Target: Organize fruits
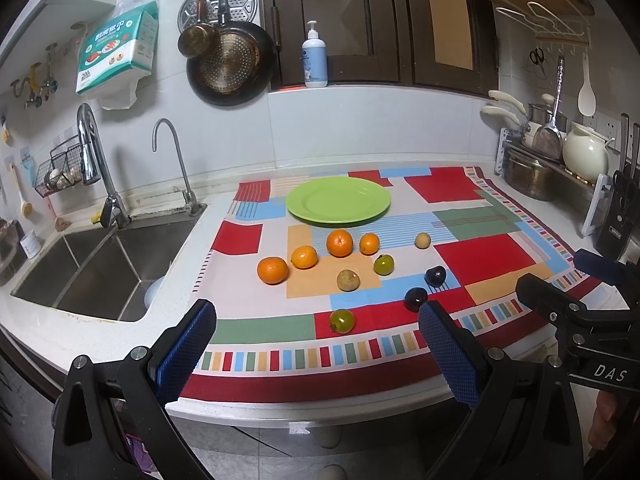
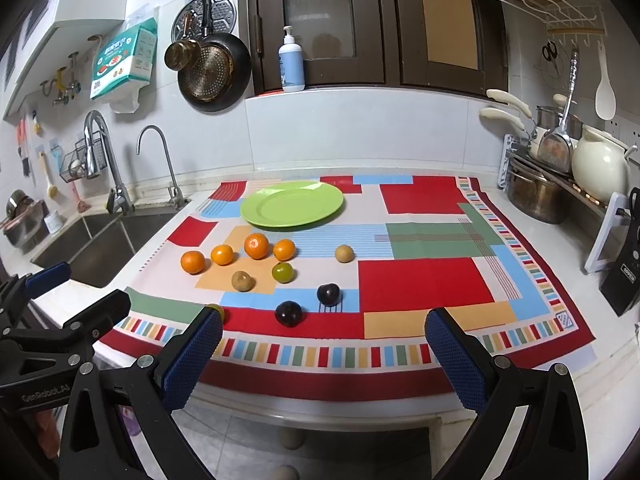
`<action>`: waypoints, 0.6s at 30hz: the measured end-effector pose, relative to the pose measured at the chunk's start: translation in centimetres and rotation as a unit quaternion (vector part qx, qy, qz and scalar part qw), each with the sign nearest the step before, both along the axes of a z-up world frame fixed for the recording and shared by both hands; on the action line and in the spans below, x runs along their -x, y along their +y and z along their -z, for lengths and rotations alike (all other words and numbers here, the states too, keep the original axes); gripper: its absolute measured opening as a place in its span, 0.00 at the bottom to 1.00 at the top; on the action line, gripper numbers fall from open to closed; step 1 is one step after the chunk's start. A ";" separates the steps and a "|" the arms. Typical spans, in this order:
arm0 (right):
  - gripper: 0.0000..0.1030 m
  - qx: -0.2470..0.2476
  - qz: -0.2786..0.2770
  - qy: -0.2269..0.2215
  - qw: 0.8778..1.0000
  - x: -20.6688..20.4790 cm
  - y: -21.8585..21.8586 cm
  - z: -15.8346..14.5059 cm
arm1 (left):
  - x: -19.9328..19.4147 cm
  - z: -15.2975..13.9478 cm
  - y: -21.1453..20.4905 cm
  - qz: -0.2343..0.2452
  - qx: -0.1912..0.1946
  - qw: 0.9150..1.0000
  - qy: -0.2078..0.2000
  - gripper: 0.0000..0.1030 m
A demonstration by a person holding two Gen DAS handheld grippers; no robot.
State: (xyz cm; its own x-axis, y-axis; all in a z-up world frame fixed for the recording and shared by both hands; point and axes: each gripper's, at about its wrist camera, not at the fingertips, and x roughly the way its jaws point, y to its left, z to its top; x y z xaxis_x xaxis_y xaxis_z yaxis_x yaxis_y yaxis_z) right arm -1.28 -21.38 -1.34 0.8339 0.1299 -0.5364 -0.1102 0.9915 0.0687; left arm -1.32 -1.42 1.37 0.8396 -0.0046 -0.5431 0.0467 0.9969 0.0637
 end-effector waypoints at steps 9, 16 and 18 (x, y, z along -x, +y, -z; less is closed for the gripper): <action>0.99 0.002 0.004 0.006 1.000 -0.4 -0.1 0.2 | -0.3 0.0 -0.1 0.003 0.000 1.000 0.005 1.00; 0.99 0.005 0.001 0.015 1.000 -1.0 0.4 0.5 | -1.4 1.0 0.1 0.007 0.000 1.000 0.016 1.00; 0.99 0.007 0.000 0.020 1.000 -1.3 0.6 0.7 | -1.6 1.5 0.3 0.008 0.000 1.000 0.020 1.00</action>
State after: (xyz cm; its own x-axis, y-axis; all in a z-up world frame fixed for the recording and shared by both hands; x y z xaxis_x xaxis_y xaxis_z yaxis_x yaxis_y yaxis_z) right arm 0.05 -20.76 -2.06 0.8115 0.1221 -0.5715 -0.1075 0.9924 0.0593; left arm 0.30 -1.12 -0.09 0.8174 -0.0185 -0.5758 0.0655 0.9960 0.0610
